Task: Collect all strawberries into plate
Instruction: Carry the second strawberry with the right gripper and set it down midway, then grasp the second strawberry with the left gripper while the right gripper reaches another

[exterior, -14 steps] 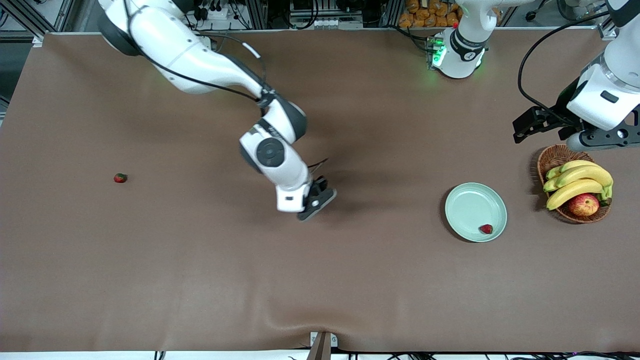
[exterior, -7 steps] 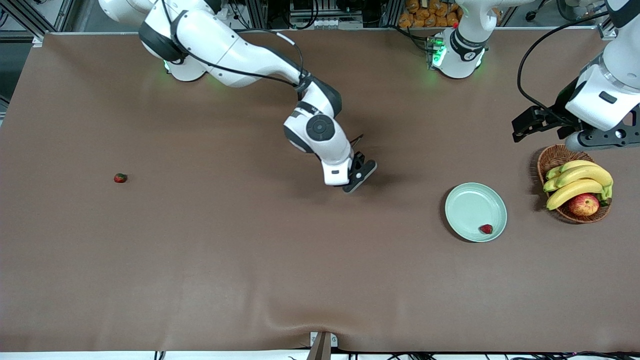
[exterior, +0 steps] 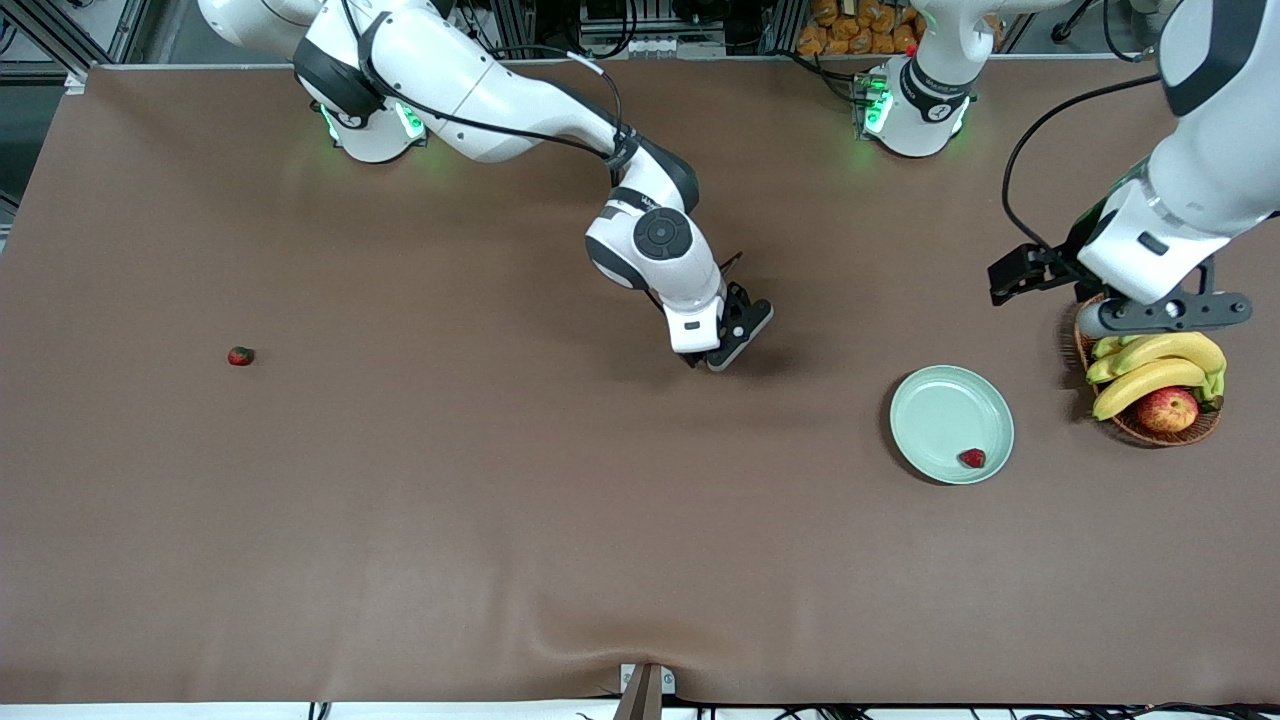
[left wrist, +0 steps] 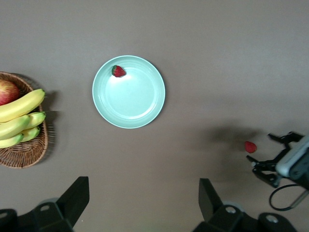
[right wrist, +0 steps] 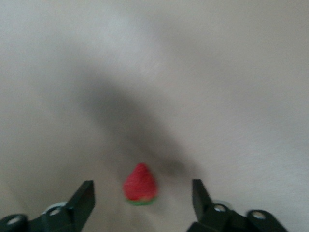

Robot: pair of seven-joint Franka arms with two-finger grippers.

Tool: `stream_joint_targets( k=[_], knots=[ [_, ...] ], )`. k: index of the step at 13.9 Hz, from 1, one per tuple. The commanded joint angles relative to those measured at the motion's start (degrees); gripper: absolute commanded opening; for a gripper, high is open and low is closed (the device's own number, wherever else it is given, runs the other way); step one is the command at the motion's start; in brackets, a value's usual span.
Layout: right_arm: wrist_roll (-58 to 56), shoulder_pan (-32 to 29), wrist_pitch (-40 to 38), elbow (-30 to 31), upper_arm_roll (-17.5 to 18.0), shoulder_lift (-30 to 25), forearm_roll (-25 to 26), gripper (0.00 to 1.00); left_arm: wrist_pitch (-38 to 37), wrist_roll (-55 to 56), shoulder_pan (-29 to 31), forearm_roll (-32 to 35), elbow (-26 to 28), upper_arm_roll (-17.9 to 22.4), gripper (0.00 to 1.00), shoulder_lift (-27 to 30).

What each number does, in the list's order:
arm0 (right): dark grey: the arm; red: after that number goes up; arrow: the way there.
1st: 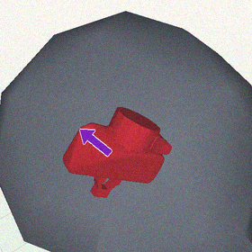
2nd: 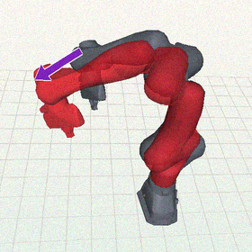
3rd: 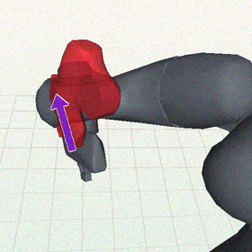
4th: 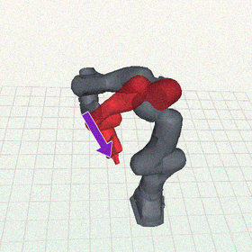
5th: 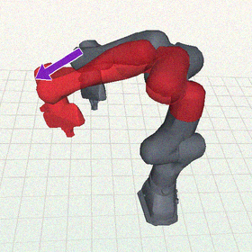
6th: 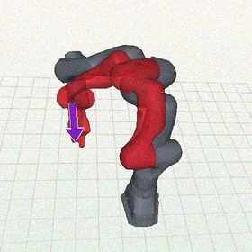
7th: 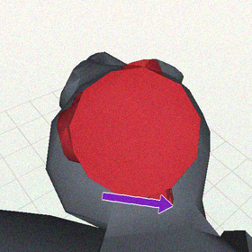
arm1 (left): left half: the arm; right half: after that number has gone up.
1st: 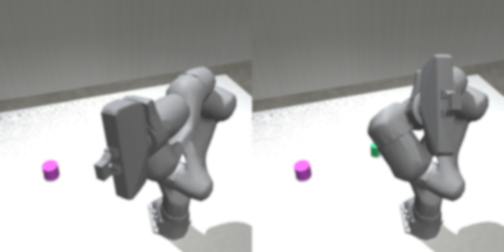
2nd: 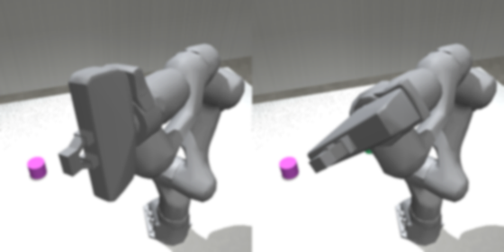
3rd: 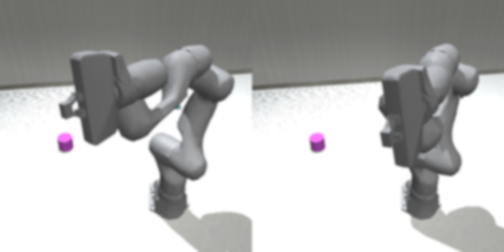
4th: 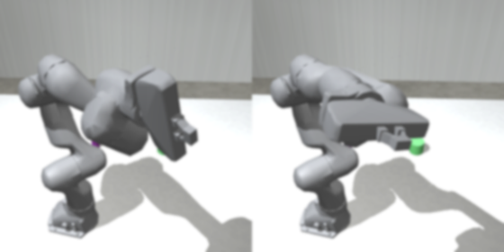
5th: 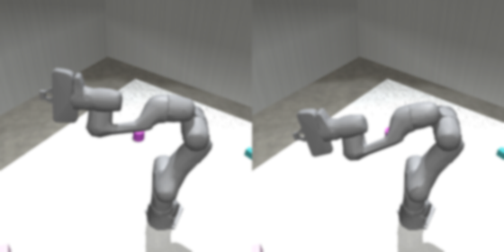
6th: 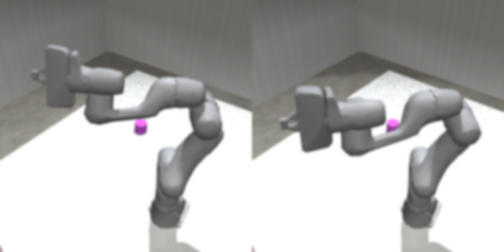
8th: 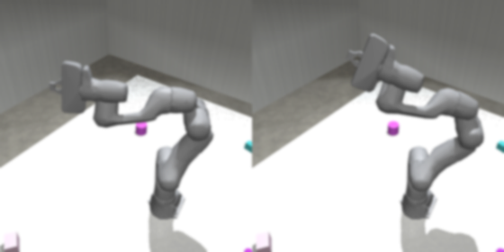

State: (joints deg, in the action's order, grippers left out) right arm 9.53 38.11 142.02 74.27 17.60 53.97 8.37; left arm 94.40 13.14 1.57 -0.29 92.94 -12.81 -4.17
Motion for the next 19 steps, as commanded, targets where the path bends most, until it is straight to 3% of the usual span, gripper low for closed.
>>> stream_joint_targets(
  k=[1, 5, 7, 11, 14, 19],
  knots=[
    [0.8, -4.5, -3.9, 1.3, -0.2, -4.6, 0.9, 1.00, 3.3, 1.7, 0.2, -1.6, 1.8, -1.9, 1.00, -2.8],
    [1.0, -11.6, -15.3, 1.3, -0.3, -8.7, 0.9, 1.00, 11.3, 12.0, -1.2, -0.9, 3.8, -7.8, 1.00, -10.5],
    [1.0, -15.7, -21.1, 1.3, -0.3, -10.3, 0.9, 1.00, 16.8, 20.2, -5.2, -0.4, 5.7, -7.7, 1.00, -14.0],
    [0.7, -22.0, -28.5, 1.3, -0.3, -12.7, 1.0, 1.00, 25.6, 38.9, -13.9, 6.6, 7.8, -7.8, 1.00, -21.9],
    [1.0, -28.8, -34.1, 1.5, -0.4, -14.7, 1.0, 1.00, 32.1, 48.4, -17.5, 7.5, 8.7, -7.7, 1.00, -26.4],
    [0.9, -38.6, -39.3, 5.8, -0.4, -19.6, 1.0, 1.00, 44.6, 60.4, -19.8, 12.5, 15.9, -7.7, 1.00, -28.7]
  ],
)
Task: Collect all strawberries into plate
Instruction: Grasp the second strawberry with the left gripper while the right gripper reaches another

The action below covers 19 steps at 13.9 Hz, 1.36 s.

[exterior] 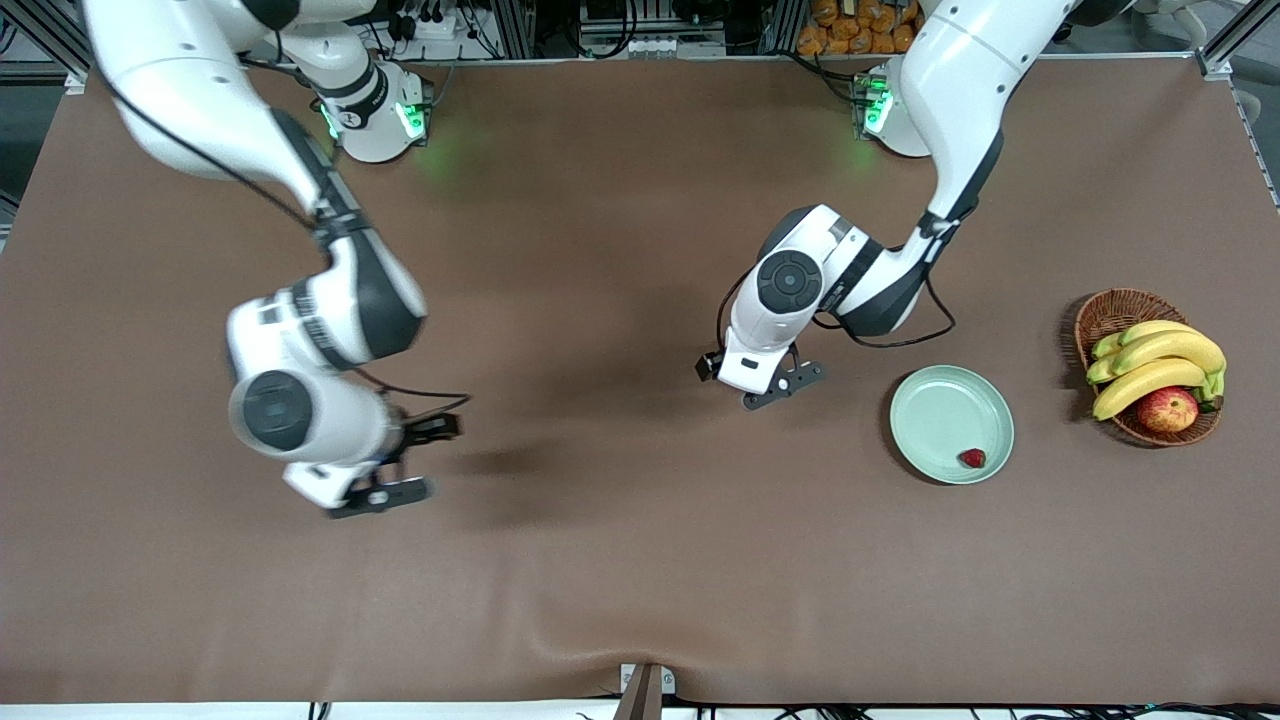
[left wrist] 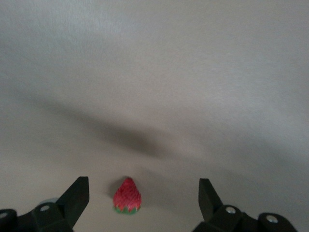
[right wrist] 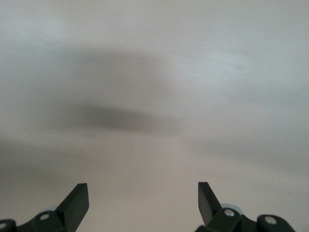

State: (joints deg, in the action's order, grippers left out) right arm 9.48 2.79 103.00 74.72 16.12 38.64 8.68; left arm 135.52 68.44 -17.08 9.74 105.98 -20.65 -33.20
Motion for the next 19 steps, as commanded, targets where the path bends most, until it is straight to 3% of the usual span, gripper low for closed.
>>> stream_joint_targets(
  k=[1, 5, 6, 9, 11, 13, 14, 16, 19],
  knots=[
    [1.0, -4.8, -0.3, 6.6, 1.2, -5.5, 0.7, 1.00, 4.0, 6.9, -1.5, 3.0, 3.4, 0.2, 1.00, 0.2],
    [0.7, -12.1, -0.4, 8.6, 1.0, -6.6, 1.7, 1.00, 4.1, 7.8, -1.6, 3.7, 4.9, 0.2, 1.00, -1.1],
    [0.6, -14.5, -0.4, 9.0, 1.0, -6.5, 1.8, 1.00, 4.1, 7.9, -1.7, 3.7, 5.7, 0.2, 0.95, -1.1],
    [0.5, -19.9, -0.1, 13.7, 1.0, -8.0, 2.6, 1.00, 4.1, 8.0, -1.6, 3.7, 6.1, 0.1, 0.66, -1.1],
    [0.4, -24.7, 0.1, 17.2, 1.1, -10.1, 3.7, 1.00, 4.1, 8.0, -1.7, 3.7, 6.1, 0.1, 0.40, -1.2],
    [0.4, -27.6, 0.2, 20.8, 1.1, -12.1, 3.7, 1.00, 4.1, 8.0, -1.5, 3.7, 5.9, 0.1, 0.07, -1.1],
    [0.4, -29.0, 0.3, 22.5, 1.1, -12.6, 3.8, 1.00, 4.0, 8.0, -1.1, 3.7, 5.7, 0.1, 0.00, -1.1],
    [0.4, -32.0, 1.1, 24.4, 1.1, -12.6, 3.7, 1.00, 3.3, 7.5, 0.7, 3.7, 5.6, 0.6, 0.00, 0.8],
    [0.5, -35.6, 5.5, 29.3, 1.3, -13.0, 3.6, 1.00, 3.2, 2.3, 8.1, 3.9, 5.1, 0.6, 0.00, 3.3]
  ],
)
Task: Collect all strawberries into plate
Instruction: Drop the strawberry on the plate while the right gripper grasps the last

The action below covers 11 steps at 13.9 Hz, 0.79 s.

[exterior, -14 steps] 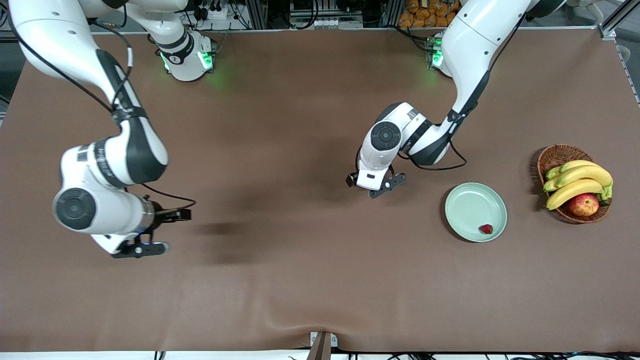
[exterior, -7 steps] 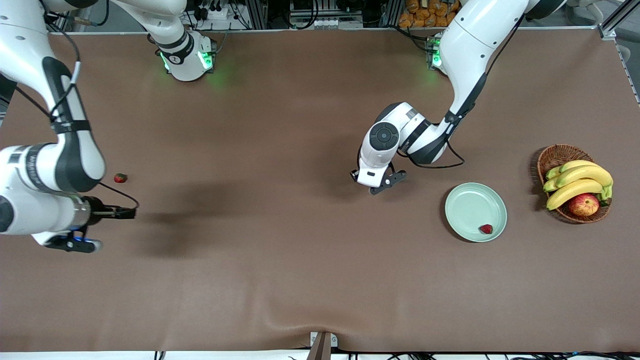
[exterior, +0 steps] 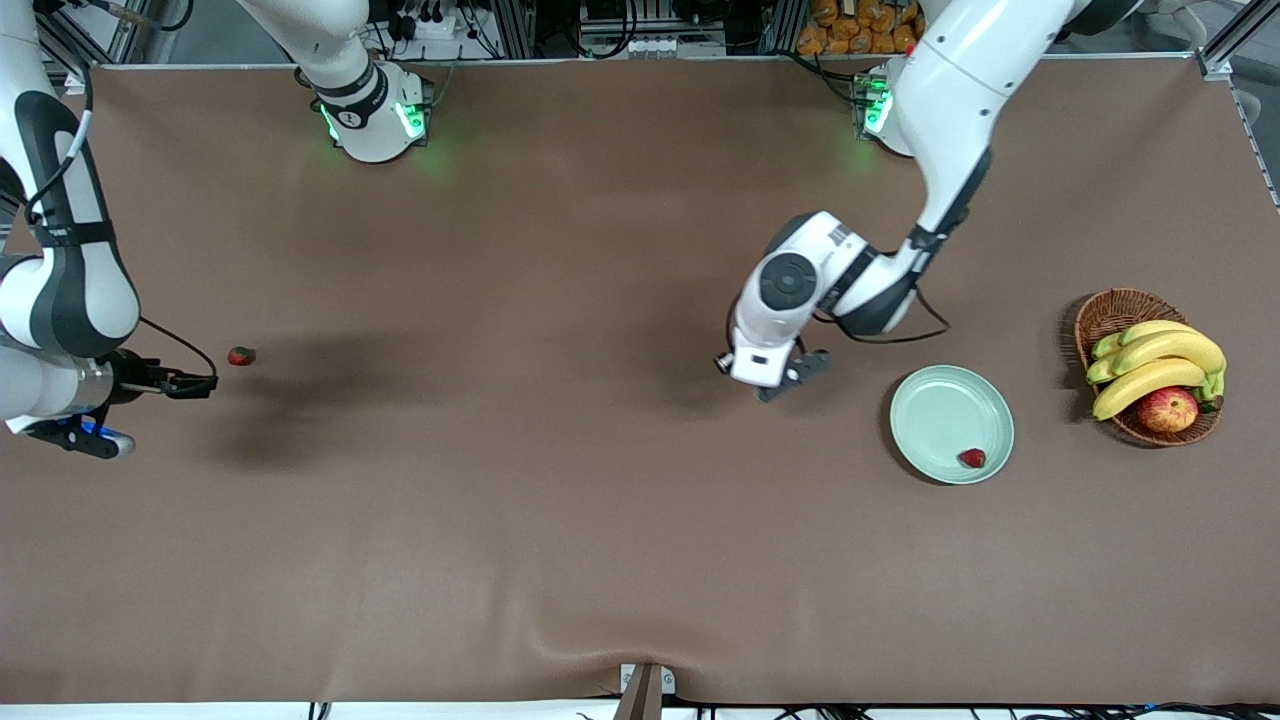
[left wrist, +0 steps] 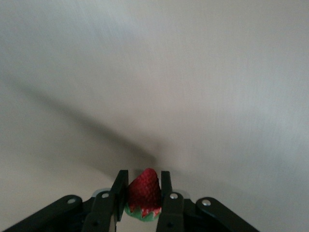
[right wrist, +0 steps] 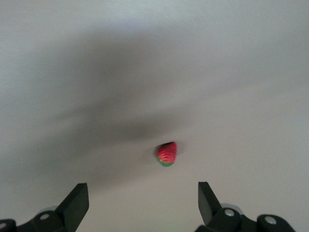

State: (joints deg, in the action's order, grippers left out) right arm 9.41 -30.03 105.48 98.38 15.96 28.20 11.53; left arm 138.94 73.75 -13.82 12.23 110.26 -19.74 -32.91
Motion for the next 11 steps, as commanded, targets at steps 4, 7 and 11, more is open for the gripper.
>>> stream_joint_targets(
  k=[4, 7, 11],
  knots=[
    [0.8, -3.9, 9.3, 11.6, 1.4, -3.6, 0.7, 1.00, -0.2, -18.9, 15.9, 1.4, 0.6, -0.3, 0.00, 4.0],
    [1.1, -3.9, 14.0, 14.3, 1.4, -3.2, 0.7, 1.00, -0.8, -31.0, 22.6, 1.5, -0.8, -0.2, 0.00, 3.0],
    [0.9, -3.7, 19.3, 18.1, 1.4, -3.0, 0.7, 1.00, -0.6, -41.7, 29.2, 3.7, -1.6, 0.0, 0.36, 0.0]
  ],
)
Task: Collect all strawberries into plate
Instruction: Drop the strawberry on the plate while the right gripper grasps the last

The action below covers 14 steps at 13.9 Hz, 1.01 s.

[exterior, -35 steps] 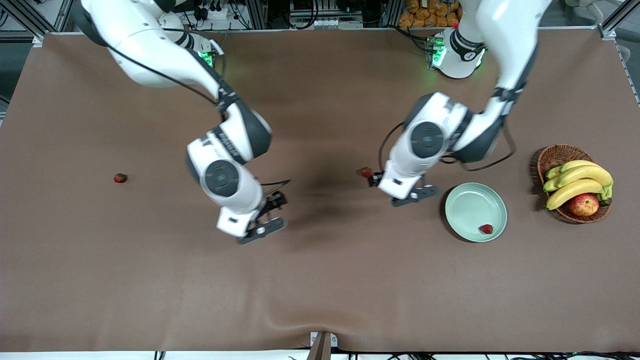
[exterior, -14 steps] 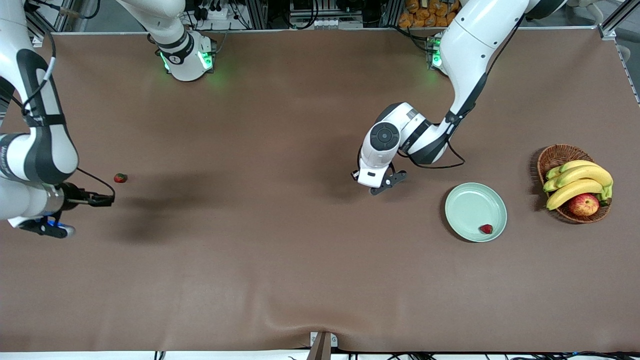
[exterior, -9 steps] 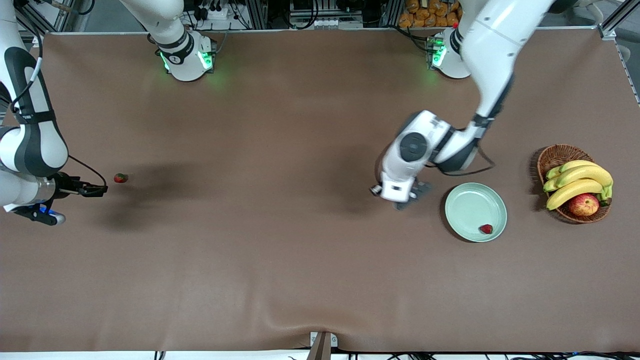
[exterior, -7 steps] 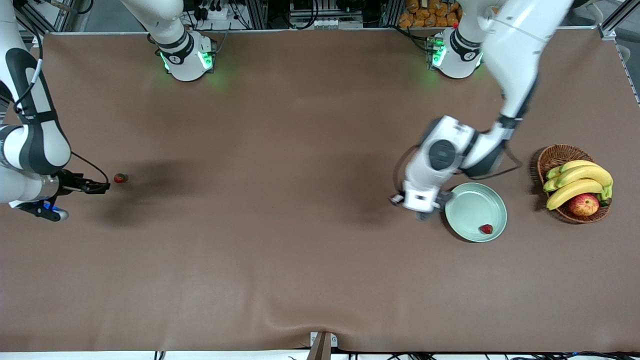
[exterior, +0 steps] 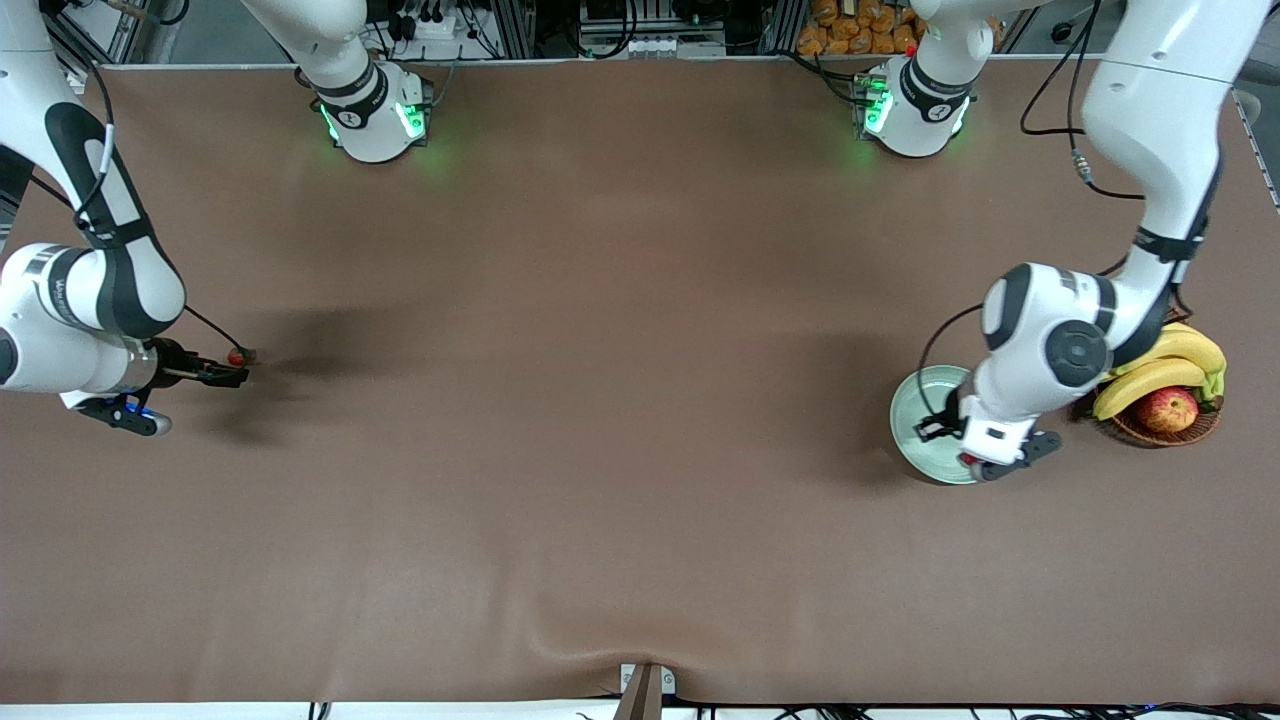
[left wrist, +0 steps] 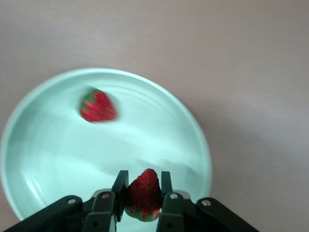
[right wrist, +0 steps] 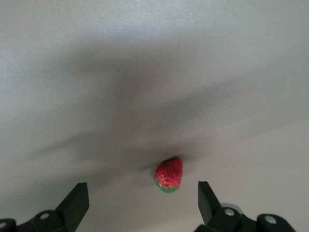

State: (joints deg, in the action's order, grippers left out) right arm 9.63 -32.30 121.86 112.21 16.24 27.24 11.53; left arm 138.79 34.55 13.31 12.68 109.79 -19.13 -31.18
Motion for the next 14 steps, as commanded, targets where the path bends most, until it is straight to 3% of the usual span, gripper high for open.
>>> stream_joint_targets(
  k=[1, 2, 4, 7, 12, 14],
  knots=[
    [0.7, -1.6, 3.6, 4.7, 1.1, -1.8, 0.6, 1.00, -0.5, -2.8, 3.2, 5.1, -1.2, -0.6, 0.79, -1.8],
    [0.7, -2.0, 4.8, 5.6, 1.2, -1.8, 0.6, 1.00, -0.5, -2.9, 3.6, 5.3, -1.2, -0.6, 1.00, -1.3],
    [0.7, -3.1, 6.7, 6.9, 1.1, -1.7, 0.6, 1.00, -1.1, -2.7, 3.6, 5.3, -1.2, -0.6, 1.00, 0.7],
    [0.3, -5.0, 7.4, 7.0, 1.2, -0.4, 0.6, 1.00, -8.9, -2.8, 3.3, 5.5, -2.8, -1.9, 1.00, 5.9],
    [0.3, -6.1, 9.4, 6.9, 1.1, 1.6, 0.7, 1.00, -25.6, -2.5, 3.0, 4.7, -13.0, -9.5, 1.00, 9.7],
    [0.3, -6.1, 9.5, 6.9, 1.2, 1.7, 0.7, 1.00, -27.1, -2.0, 2.9, 4.5, -14.9, -12.3, 1.00, 9.9]
  ],
)
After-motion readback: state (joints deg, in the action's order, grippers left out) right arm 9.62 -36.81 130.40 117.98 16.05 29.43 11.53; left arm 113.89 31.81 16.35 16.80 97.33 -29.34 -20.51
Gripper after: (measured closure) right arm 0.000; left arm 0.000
